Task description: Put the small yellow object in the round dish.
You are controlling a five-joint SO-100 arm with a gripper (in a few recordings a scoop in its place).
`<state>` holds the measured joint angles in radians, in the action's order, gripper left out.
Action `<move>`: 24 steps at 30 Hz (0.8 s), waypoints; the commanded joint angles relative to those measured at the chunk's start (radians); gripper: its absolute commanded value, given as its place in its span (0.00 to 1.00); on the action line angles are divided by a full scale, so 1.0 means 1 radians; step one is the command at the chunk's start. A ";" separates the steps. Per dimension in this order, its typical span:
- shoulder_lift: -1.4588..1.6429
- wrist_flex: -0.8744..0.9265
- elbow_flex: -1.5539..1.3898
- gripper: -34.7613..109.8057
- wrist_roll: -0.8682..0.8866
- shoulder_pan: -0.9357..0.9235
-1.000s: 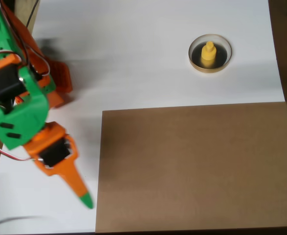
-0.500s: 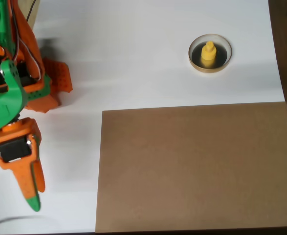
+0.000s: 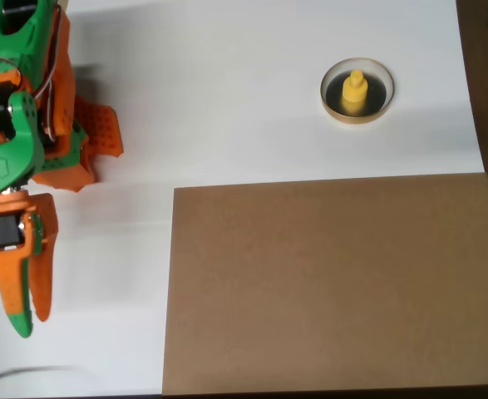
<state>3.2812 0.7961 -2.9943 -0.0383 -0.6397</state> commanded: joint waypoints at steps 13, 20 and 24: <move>0.044 -0.014 -0.060 0.24 -0.156 -0.008; 0.046 0.101 -0.026 0.24 -0.183 -0.017; 0.046 0.181 0.002 0.24 -0.115 -0.012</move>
<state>3.2889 0.9373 -3.0465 -0.1733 -0.6473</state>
